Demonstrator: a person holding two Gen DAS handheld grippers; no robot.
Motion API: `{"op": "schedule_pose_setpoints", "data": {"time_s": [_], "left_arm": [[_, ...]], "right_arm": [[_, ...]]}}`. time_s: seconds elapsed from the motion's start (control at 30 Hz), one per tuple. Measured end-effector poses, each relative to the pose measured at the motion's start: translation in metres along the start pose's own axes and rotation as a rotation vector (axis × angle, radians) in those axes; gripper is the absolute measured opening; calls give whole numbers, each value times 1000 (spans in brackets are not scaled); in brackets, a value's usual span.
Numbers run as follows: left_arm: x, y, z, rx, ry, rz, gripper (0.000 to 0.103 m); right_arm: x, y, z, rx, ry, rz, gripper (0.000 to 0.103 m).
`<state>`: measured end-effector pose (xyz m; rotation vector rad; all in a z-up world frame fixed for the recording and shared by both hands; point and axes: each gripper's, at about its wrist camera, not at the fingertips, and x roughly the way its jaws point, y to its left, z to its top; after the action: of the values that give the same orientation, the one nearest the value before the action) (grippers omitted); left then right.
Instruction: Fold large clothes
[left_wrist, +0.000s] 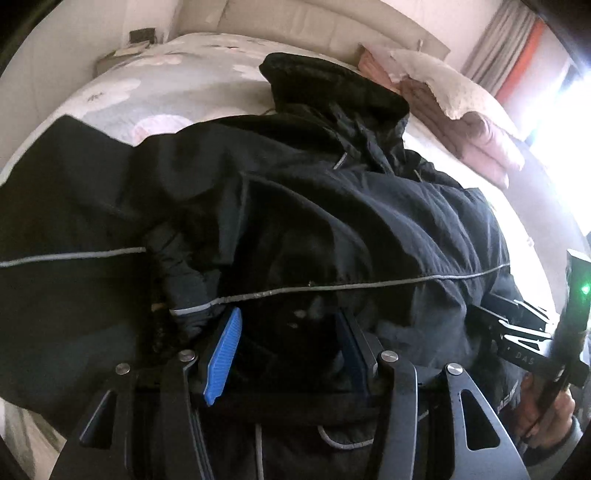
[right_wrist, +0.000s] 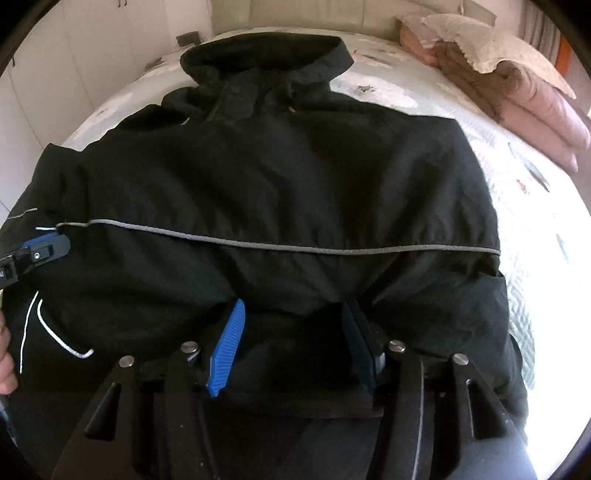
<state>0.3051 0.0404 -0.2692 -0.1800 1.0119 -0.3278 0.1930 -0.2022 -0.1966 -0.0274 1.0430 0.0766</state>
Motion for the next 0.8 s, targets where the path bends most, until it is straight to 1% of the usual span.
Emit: {"op": "schedule_pose_setpoints", "data": {"time_s": [0.1, 0.13, 0.17, 0.2, 0.27, 0.3, 0.33, 0.4, 0.47, 0.5, 0.57, 0.6, 0.63, 0.67, 0.73, 0.8], "left_arm": [[-25, -1, -1, -9, -38, -48, 54], [-41, 4, -3, -25, -69, -67, 54], [-50, 10, -5, -36, -92, -71, 54], [-63, 18, -7, -50, -117, -65, 54], [-95, 48, -14, -95, -164, -20, 54], [-104, 58, -15, -116, -178, -1, 54], [-120, 79, -18, -148, -198, 35, 54], [-144, 119, -24, -212, -226, 119, 55], [-164, 164, -31, -299, -239, 185, 56], [-175, 193, -36, -367, -242, 222, 59], [-190, 243, -46, -485, -257, 258, 61], [-196, 265, -51, -537, -266, 264, 61], [-199, 283, -56, -587, -275, 261, 62], [-202, 309, -61, -656, -283, 245, 62], [-200, 340, -65, -741, -290, 203, 63], [-193, 364, -69, -810, -297, 140, 63]], "right_arm": [[-9, 7, 2, 2, 17, -10, 58], [-13, 11, 3, 1, 16, 15, 58], [-17, 14, 9, -3, 7, 50, 58], [-16, 18, 14, -8, -3, 67, 58], [-33, 38, 19, -46, -46, 97, 58], [-37, 45, 22, -58, -60, 106, 58], [-42, 56, 26, -77, -85, 122, 59], [-39, 70, 33, -93, -109, 118, 60], [-23, 75, 33, -90, -125, 94, 65], [-11, 76, 32, -83, -120, 84, 65], [17, 68, 23, -38, -91, 103, 68], [23, 65, 19, -28, -122, 115, 69], [19, 63, 14, -30, -156, 115, 70], [19, 65, 15, -30, -152, 105, 72], [18, 67, 14, -37, -153, 91, 73], [19, 67, 14, -40, -153, 88, 75]]}}
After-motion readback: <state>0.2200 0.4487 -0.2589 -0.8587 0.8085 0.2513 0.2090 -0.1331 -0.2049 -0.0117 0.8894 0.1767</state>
